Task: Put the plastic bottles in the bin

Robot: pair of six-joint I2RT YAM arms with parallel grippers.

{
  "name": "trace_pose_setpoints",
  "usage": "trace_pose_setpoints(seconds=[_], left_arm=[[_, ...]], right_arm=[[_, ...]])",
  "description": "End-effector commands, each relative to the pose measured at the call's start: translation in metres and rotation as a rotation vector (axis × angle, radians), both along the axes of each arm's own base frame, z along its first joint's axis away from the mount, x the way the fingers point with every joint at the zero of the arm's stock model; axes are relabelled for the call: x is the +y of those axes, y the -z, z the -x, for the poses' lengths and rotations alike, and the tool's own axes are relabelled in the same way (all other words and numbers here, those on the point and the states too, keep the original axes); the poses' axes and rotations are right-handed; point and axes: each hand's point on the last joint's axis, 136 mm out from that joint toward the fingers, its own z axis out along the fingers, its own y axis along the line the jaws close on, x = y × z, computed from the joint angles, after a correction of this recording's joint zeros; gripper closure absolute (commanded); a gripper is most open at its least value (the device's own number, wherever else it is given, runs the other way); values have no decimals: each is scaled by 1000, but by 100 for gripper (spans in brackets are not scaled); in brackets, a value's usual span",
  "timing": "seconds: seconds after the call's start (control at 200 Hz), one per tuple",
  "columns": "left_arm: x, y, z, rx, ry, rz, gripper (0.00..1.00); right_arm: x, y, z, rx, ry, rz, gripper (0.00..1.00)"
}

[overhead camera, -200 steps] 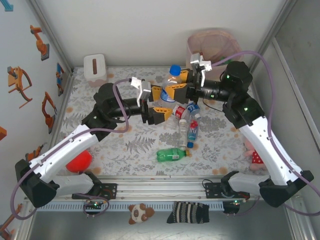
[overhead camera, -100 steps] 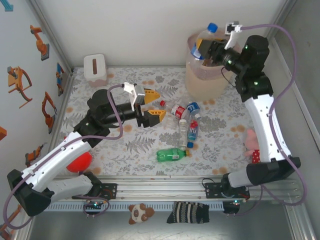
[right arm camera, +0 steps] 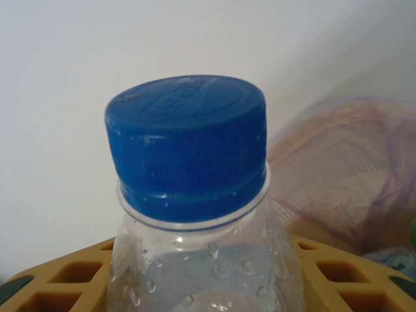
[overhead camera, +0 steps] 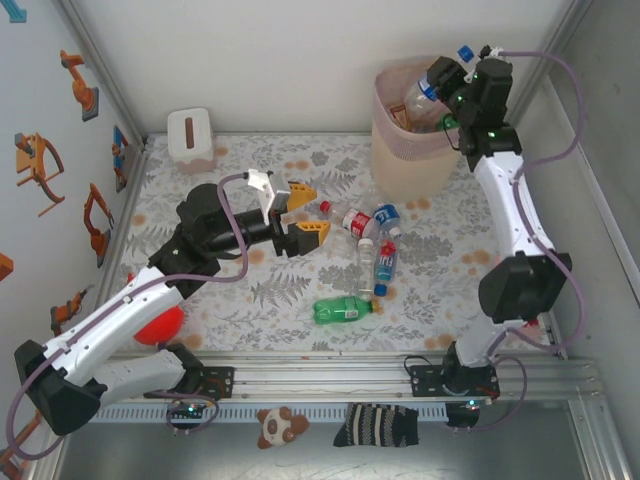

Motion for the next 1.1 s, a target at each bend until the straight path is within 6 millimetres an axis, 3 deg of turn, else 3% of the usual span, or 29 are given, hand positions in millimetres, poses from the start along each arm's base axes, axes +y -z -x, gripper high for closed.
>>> trace_pose_setpoints(seconds=[0.0, 0.416, 0.671, 0.881, 1.092], left_arm=[[4, -8, 1, -15, -13, 33, 22], [7, 0, -8, 0, -67, 41, 23], [6, 3, -10, 19, -72, 36, 23], [7, 4, -12, 35, -90, 42, 23], [8, 1, -12, 34, -90, 55, 23]], right_arm=[[-26, 1, -24, 32, 186, -210, 56], [-29, 87, -92, 198, 302, -421, 52], [-33, 124, -107, 265, 365, -470, 45], [-41, 126, -97, 293, 425, -484, 30], [-48, 99, -78, 264, 448, -486, 23]])
